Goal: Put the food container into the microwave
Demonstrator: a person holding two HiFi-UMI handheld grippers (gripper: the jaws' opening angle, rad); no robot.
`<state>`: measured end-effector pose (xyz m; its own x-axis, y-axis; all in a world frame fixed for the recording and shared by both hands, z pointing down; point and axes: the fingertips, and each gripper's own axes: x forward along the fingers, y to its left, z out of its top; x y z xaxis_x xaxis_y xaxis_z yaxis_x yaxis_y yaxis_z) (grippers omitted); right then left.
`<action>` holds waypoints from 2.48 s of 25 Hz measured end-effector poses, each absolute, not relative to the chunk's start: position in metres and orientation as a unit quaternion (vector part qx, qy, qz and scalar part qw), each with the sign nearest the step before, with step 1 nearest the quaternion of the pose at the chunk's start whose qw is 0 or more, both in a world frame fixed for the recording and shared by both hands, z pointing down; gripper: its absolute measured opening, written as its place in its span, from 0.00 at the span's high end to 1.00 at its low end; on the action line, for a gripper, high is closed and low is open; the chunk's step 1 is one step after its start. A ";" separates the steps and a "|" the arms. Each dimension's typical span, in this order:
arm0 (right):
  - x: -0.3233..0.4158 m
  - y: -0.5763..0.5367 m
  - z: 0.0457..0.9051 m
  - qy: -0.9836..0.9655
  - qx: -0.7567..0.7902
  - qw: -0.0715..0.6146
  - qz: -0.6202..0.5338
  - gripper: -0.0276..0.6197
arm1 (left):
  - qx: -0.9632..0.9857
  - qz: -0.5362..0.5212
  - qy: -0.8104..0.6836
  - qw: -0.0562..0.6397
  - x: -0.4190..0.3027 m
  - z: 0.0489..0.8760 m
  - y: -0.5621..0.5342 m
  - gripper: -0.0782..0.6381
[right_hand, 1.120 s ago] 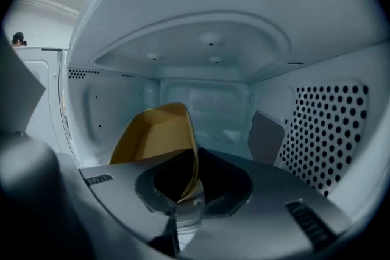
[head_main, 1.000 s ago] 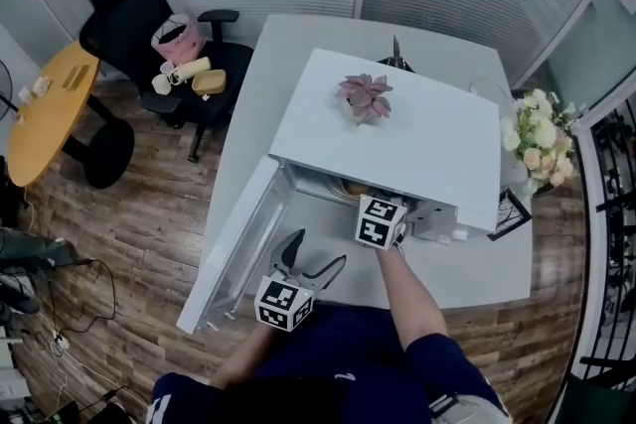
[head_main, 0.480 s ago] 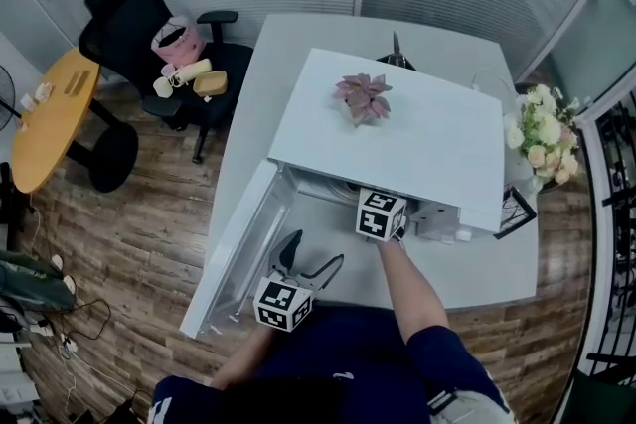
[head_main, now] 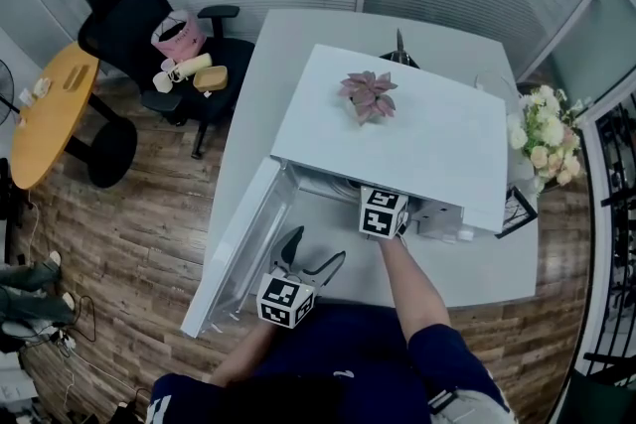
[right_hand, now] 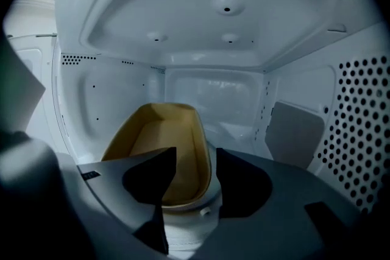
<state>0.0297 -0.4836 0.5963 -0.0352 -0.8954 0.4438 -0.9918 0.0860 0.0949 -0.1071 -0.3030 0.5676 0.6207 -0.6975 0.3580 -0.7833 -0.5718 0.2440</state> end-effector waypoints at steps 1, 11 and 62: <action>0.030 -0.484 0.595 -0.710 0.665 0.194 0.123 0.61 | 0.879 0.111 -0.421 0.192 -0.108 0.568 -0.303 0.30; 0.025 -0.471 0.574 -0.741 0.644 0.151 0.116 0.42 | 0.873 0.104 -0.433 0.198 -0.114 0.570 -0.301 0.30; 0.020 -0.276 0.562 -0.793 0.583 0.150 0.091 0.50 | 0.881 0.077 -0.431 0.181 -0.104 0.561 -0.290 0.32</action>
<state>0.0202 -0.2757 0.5624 -0.2747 -0.8981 0.3433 -0.9525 0.3029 0.0302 -0.1041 -0.2904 0.5614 0.6169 -0.7310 0.2918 -0.7868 -0.5634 0.2521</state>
